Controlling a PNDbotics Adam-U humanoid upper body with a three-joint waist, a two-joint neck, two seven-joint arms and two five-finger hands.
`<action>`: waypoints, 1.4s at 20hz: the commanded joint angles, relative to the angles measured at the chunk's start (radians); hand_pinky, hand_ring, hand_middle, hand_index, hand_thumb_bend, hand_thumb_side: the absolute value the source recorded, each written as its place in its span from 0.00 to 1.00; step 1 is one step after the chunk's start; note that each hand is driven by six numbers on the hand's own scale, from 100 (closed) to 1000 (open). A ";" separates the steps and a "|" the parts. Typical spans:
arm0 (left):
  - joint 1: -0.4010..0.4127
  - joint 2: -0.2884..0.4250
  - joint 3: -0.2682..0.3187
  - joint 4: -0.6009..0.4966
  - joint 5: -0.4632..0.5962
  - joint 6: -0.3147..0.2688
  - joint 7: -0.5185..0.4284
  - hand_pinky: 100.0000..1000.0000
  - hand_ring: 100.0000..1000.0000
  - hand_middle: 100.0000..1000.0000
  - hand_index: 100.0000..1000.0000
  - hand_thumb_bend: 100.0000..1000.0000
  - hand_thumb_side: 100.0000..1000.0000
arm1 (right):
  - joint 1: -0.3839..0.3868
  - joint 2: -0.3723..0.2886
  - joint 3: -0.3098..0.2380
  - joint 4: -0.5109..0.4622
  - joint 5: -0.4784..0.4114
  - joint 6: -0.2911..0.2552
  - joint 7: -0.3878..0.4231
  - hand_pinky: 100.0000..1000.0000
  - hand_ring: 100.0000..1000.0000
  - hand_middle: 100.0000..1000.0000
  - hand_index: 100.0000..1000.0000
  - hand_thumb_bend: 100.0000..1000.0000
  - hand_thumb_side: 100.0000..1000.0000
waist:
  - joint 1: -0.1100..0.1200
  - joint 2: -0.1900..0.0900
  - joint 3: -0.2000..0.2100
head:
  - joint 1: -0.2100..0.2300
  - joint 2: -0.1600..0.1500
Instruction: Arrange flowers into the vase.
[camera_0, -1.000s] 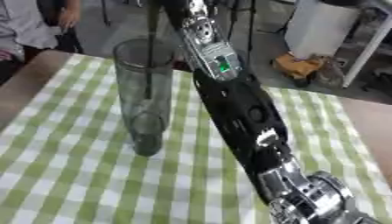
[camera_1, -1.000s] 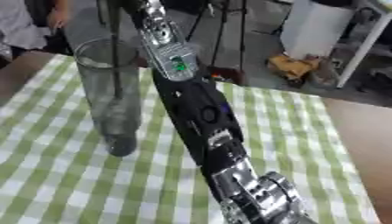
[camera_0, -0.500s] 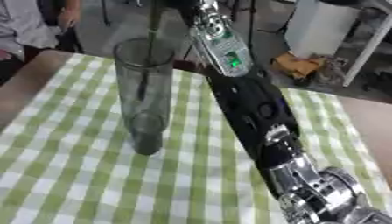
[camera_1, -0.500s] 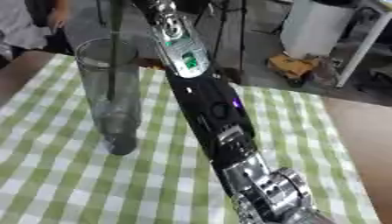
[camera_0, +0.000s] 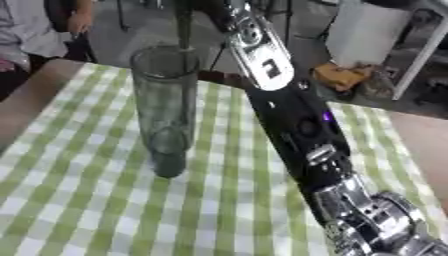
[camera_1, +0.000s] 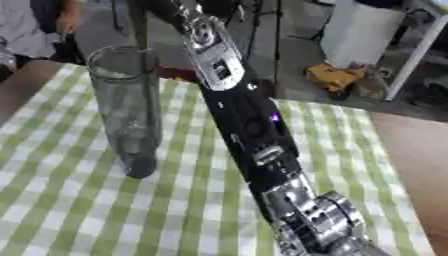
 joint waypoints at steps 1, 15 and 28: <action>-0.008 0.006 0.008 -0.014 -0.005 0.002 0.002 0.45 0.82 0.93 0.95 0.00 0.79 | -0.016 -0.033 0.001 -0.017 0.014 -0.024 0.001 0.59 0.56 0.45 0.28 0.00 0.77 | 0.017 -0.021 -0.002 | 0.004 0.006; -0.011 0.003 0.008 -0.014 -0.006 0.002 0.003 0.45 0.82 0.94 0.95 0.00 0.79 | 0.021 -0.046 0.006 -0.038 0.021 -0.056 0.023 0.64 0.59 0.46 0.31 0.00 0.89 | 0.017 -0.020 -0.009 | 0.015 0.001; -0.015 0.000 0.006 -0.014 -0.004 0.002 0.001 0.45 0.82 0.94 0.95 0.00 0.79 | 0.007 -0.007 0.000 -0.037 0.020 -0.070 -0.032 0.63 0.58 0.45 0.33 0.00 0.88 | 0.010 -0.014 0.006 | 0.011 -0.014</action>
